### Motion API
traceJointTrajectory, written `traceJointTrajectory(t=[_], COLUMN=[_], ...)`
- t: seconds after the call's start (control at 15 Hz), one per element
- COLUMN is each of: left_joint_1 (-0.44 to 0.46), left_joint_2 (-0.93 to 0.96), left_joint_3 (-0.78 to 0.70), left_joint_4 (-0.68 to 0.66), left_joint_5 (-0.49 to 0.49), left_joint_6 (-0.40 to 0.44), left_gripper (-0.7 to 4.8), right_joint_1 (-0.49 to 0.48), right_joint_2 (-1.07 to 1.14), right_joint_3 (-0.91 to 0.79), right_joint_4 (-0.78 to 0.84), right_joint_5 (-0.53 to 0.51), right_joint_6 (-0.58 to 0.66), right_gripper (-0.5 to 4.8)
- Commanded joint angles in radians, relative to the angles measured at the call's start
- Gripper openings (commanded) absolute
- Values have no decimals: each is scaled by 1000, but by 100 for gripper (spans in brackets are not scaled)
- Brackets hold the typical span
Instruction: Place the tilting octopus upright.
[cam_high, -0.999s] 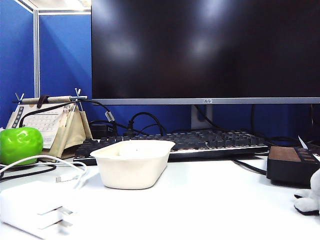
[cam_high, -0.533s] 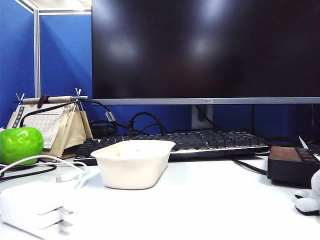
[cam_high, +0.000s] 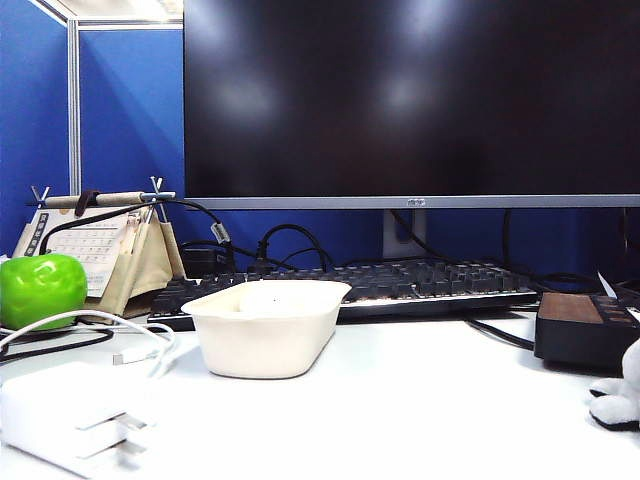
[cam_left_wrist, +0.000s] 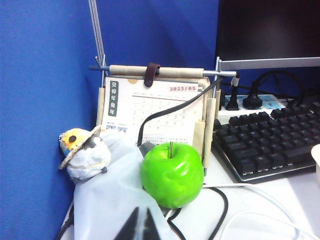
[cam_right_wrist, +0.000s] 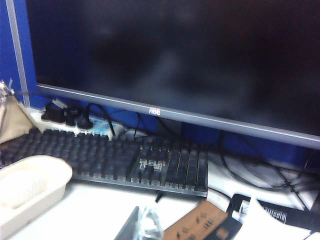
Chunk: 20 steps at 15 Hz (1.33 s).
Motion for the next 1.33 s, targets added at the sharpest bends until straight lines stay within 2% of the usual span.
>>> traceJointTrajectory(t=[0.07, 0.47, 1.33], left_joint_1=[0, 0, 0], left_joint_2=[-3, -3, -3], left_joint_3=[3, 3, 3], left_joint_4=[12, 12, 12], left_joint_5=[0, 1, 0], left_joint_6=[0, 0, 0], left_gripper=[-5, -5, -5], right_joint_1=[1, 1, -1], right_joint_2=[-2, -3, -3], right_joint_3=[-35, -132, -156], right_joint_4=[63, 153, 142], right_joint_5=[1, 1, 8], right_joint_6=[-3, -2, -3], right_gripper=[8, 8, 8])
